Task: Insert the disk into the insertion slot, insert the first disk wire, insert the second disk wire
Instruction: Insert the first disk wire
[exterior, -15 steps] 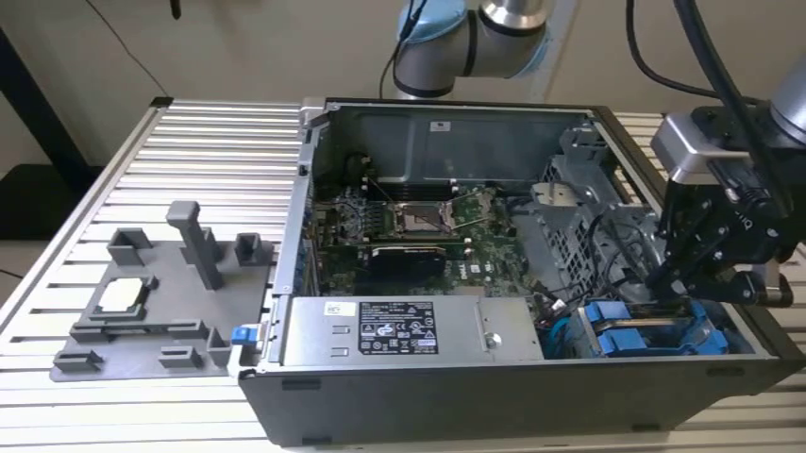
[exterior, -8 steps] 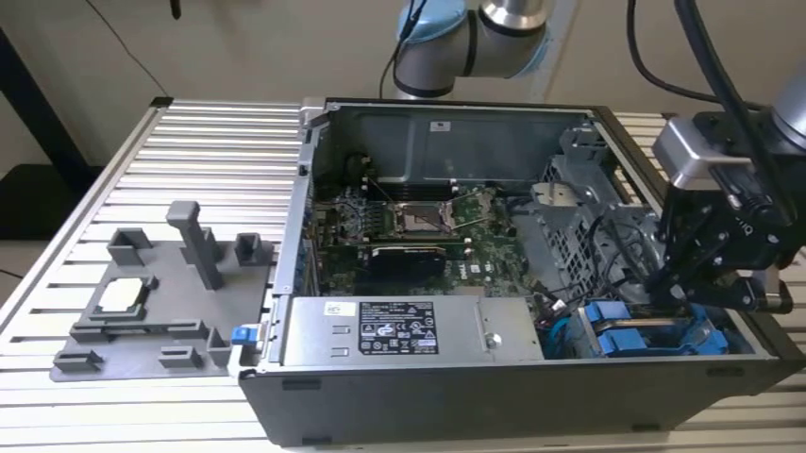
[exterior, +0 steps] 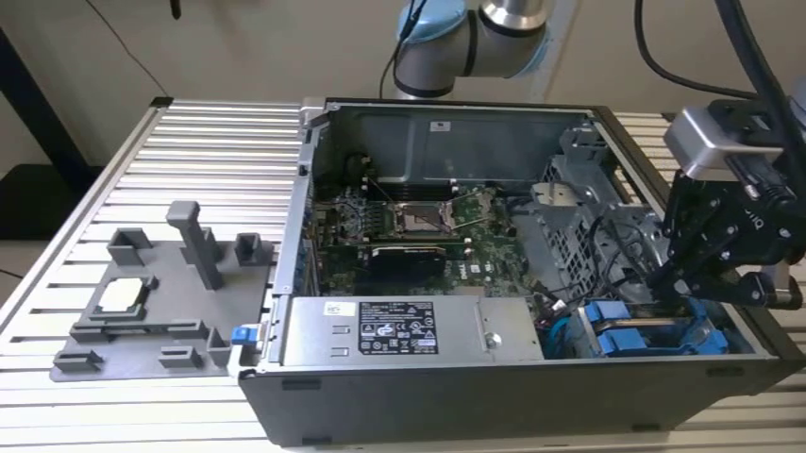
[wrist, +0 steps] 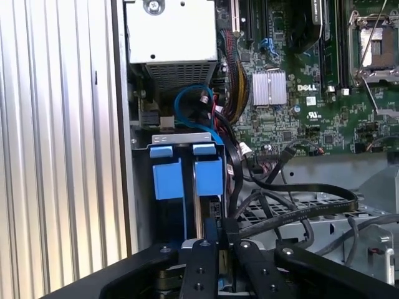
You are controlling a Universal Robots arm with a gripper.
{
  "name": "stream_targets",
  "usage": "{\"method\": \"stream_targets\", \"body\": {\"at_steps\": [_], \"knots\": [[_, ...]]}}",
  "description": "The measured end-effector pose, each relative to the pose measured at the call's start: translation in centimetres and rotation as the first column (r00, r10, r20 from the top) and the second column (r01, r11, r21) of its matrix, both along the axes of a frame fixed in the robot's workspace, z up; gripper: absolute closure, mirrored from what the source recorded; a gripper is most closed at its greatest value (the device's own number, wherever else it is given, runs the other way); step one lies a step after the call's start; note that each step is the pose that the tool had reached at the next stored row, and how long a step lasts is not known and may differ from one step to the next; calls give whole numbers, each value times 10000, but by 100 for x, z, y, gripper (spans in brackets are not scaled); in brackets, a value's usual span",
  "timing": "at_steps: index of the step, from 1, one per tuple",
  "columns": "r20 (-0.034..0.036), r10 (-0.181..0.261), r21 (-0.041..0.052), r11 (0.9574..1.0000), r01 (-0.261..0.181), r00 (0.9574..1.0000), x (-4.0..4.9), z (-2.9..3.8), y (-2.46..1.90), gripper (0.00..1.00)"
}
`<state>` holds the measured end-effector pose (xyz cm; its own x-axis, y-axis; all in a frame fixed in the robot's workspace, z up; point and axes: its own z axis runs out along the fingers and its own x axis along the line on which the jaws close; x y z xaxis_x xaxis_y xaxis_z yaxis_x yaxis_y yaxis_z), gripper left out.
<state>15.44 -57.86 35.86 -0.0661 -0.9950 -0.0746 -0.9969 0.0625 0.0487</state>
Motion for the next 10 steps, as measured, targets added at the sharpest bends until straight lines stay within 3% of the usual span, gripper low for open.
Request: {"method": "stream_targets", "body": {"at_steps": [2, 6, 7, 10], "knots": [[-82, 3, 1, 10000, -3, 10000, 4, -10, 0, 84], [-126, 1, -1, 10000, -1, 9999, 16, -11, -1, 84], [-196, 1, 1, 10000, -1, 9998, 20, -12, -1, 84], [-636, 1, 18, 10000, 0, 9980, 52, -13, -1, 84]]}}
